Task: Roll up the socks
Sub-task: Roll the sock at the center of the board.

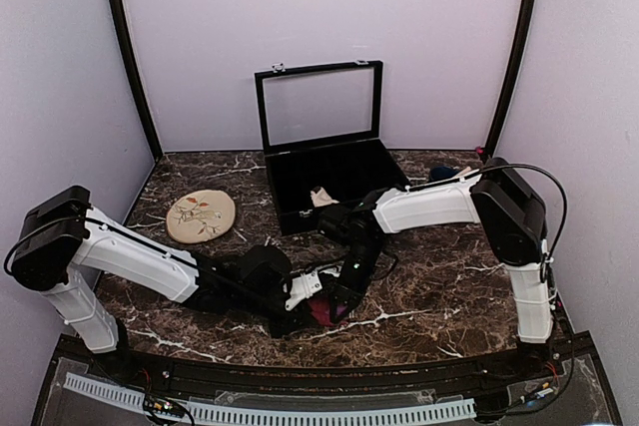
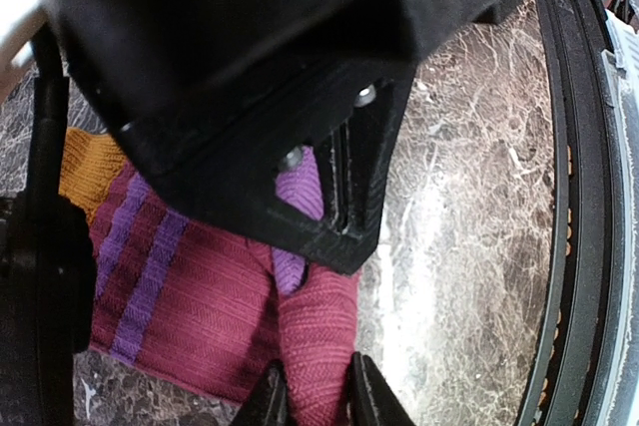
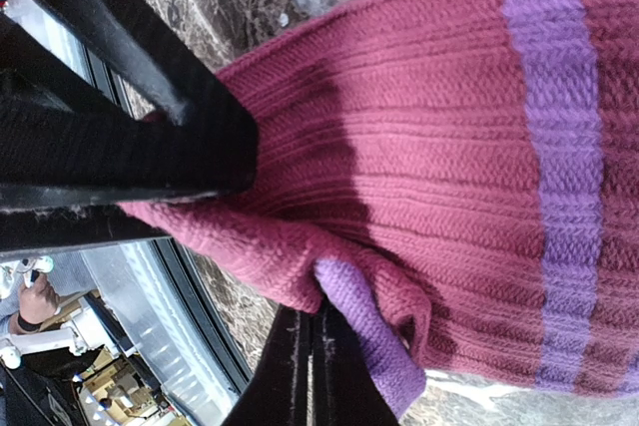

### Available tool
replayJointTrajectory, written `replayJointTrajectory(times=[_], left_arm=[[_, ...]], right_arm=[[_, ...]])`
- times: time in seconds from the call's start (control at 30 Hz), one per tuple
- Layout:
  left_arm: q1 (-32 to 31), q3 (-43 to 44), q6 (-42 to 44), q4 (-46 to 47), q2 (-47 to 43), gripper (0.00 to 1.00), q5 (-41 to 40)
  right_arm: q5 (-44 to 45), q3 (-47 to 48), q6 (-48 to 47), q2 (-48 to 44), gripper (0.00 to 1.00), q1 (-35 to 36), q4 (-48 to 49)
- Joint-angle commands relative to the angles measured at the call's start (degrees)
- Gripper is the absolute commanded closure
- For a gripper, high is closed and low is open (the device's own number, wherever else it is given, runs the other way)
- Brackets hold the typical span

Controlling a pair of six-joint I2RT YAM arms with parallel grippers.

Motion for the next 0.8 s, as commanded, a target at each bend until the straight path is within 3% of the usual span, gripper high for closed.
replayJointTrajectory(times=[0.0,0.17,0.43,0.63,0.77], left_arm=[[-0.29,0.75,0.42,-1.83,0.91,0.79,-0.34],[-0.29,1.3,0.07,-2.06,1.11,0.89,1.44],[0.24,1.03,-4.61,-2.29,1.24,0.96,2.49],[1.51,-0.56,-8.72,-1.62,-0.28,0.96,4.22],[2.23,-1.42,-10.31,-1.49,-1.09,0.96,5.72]], right_arm=[[-2.0,2.14,-1.07,0.53,1.0,-0.29,1.36],[-2.1,1.89,-0.94,0.5,1.0,-0.28,1.36],[-1.4,0.12,0.39,-0.72,1.0,-0.51,2.79],[-1.99,-4.38,3.24,-3.75,0.76,-1.28,7.41],[-3.12,-6.91,4.72,-5.38,0.71,-2.15,10.61]])
